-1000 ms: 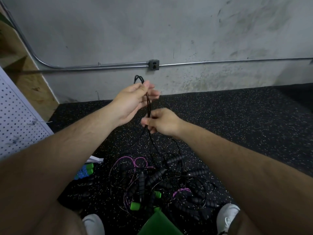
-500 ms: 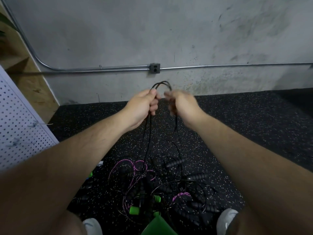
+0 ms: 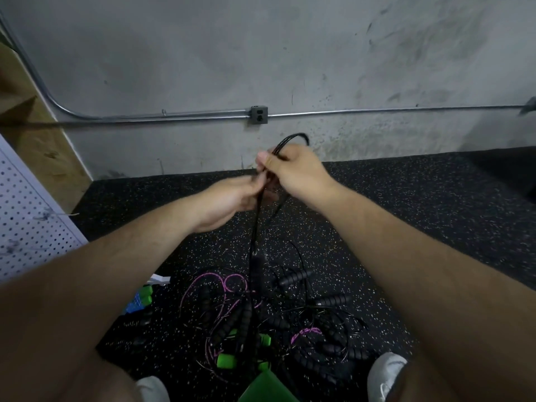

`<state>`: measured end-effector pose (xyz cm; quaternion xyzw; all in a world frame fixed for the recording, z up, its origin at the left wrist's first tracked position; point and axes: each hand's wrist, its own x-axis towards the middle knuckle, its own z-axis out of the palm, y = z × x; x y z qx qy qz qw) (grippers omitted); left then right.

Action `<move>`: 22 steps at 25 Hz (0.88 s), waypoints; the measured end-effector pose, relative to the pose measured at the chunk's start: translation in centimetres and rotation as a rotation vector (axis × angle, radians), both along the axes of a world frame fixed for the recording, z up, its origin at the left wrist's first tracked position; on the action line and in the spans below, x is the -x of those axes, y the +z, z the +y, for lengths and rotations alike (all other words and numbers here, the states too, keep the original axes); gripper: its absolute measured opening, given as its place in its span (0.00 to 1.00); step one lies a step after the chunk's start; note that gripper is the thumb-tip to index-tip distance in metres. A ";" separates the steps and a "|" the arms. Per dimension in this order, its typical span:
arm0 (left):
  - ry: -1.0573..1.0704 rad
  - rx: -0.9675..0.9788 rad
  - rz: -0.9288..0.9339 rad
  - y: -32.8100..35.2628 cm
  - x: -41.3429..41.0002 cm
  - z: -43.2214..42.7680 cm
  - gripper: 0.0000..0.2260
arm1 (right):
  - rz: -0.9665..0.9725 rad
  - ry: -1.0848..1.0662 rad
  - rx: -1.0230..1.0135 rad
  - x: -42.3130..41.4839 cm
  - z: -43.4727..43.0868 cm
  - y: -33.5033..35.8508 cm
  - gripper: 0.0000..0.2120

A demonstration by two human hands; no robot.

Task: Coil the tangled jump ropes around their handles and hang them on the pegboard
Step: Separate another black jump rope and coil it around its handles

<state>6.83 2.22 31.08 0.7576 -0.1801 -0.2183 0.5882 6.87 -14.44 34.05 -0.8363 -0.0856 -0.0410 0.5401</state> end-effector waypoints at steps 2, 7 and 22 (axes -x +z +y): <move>-0.030 -0.168 -0.132 -0.6 0.5 -0.3 0.11 | 0.006 -0.021 -0.163 -0.6 -0.4 0.8 0.10; 0.175 0.042 -0.198 -0.2 -1.0 -1.4 0.12 | 0.117 0.056 -0.147 -0.2 -1.6 -0.3 0.13; -0.001 -0.219 -0.216 0.5 0.3 -1.6 0.15 | -0.379 0.174 0.703 1.9 -4.0 -0.4 0.08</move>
